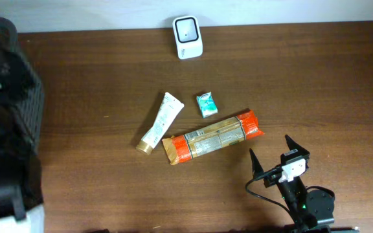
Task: Scan the item barcode
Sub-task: 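Grasp the yellow snack bag in the basket and drop it on table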
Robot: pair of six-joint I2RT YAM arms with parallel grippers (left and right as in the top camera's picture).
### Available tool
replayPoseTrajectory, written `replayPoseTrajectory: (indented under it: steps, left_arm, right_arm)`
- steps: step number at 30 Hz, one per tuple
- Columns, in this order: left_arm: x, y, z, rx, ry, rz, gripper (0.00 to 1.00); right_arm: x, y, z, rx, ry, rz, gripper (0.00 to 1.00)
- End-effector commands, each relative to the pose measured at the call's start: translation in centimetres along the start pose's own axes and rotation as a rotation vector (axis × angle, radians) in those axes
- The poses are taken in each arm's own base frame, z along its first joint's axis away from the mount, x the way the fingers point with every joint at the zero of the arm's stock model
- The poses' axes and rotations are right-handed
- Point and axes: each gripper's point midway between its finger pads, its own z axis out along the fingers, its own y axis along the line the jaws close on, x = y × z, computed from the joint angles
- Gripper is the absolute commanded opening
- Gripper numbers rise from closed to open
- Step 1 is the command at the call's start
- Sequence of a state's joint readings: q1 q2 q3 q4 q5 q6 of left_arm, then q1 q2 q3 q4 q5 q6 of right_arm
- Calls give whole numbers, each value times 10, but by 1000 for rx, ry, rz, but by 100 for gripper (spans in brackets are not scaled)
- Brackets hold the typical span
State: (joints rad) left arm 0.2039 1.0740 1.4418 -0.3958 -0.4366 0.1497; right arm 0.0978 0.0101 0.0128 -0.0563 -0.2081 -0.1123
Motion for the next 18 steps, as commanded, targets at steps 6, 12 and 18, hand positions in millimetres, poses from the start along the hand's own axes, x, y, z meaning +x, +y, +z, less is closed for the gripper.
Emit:
replayPoseTrajectory:
  steps: [6,12,18]
  left_arm:
    - [133,90,189,-54,510,78,100]
    - [330,59,250,24,879,91,99]
    - [441,47,264,63,1031,147,99]
  right_arm:
    - [3,-2,0,8,3,-3,99]
    - [3,-2,0,9,3,-3,99]
    - [3,-2,0,8,3,-3,99]
